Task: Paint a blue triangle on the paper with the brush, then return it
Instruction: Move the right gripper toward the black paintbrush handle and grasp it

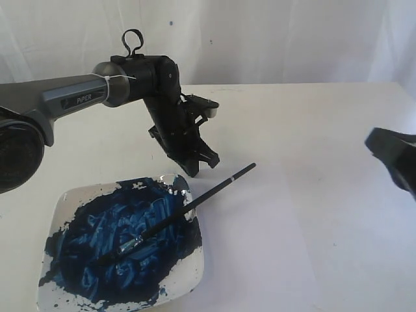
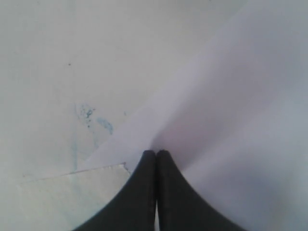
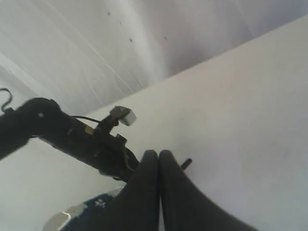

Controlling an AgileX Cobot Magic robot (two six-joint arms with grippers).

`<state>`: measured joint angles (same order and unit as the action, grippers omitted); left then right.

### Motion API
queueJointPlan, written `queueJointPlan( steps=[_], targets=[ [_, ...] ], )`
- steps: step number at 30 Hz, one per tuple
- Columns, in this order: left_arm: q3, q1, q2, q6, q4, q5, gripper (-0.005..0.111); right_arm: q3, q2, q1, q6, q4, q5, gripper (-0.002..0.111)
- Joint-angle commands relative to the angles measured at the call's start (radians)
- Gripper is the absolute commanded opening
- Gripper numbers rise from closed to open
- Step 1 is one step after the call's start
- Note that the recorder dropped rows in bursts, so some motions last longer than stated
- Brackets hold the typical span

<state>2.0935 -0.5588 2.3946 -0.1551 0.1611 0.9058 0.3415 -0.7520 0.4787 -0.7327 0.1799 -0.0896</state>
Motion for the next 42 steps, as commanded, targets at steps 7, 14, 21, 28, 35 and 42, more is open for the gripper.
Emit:
queueJointPlan(
  steps=[7, 14, 21, 28, 35, 42],
  targets=[
    [0.002, -0.001, 0.01, -0.045, 0.007, -0.023, 0.0, 0.201, -0.67, 0.009, -0.047, 0.041, -0.15, 0.0],
    [0.002, -0.001, 0.01, -0.058, 0.007, -0.022, 0.0, 0.319, -0.917, -0.017, -0.536, 0.547, -0.473, 0.0],
    [0.002, -0.001, 0.01, -0.058, 0.007, -0.015, 0.0, 0.452, -1.057, -0.136, -0.939, 1.082, -0.719, 0.0],
    [0.002, -0.001, 0.01, -0.062, 0.007, -0.015, 0.0, 0.454, -1.111, -0.16, -0.942, 1.155, -0.676, 0.015],
    [0.002, -0.001, 0.01, -0.068, 0.007, -0.017, 0.0, 0.454, -1.206, -0.16, -1.019, 1.079, -0.678, 0.087],
    [0.002, -0.001, 0.01, -0.085, 0.007, -0.022, 0.0, 0.465, -1.21, -0.16, -0.964, 0.999, -0.704, 0.077]
  ],
)
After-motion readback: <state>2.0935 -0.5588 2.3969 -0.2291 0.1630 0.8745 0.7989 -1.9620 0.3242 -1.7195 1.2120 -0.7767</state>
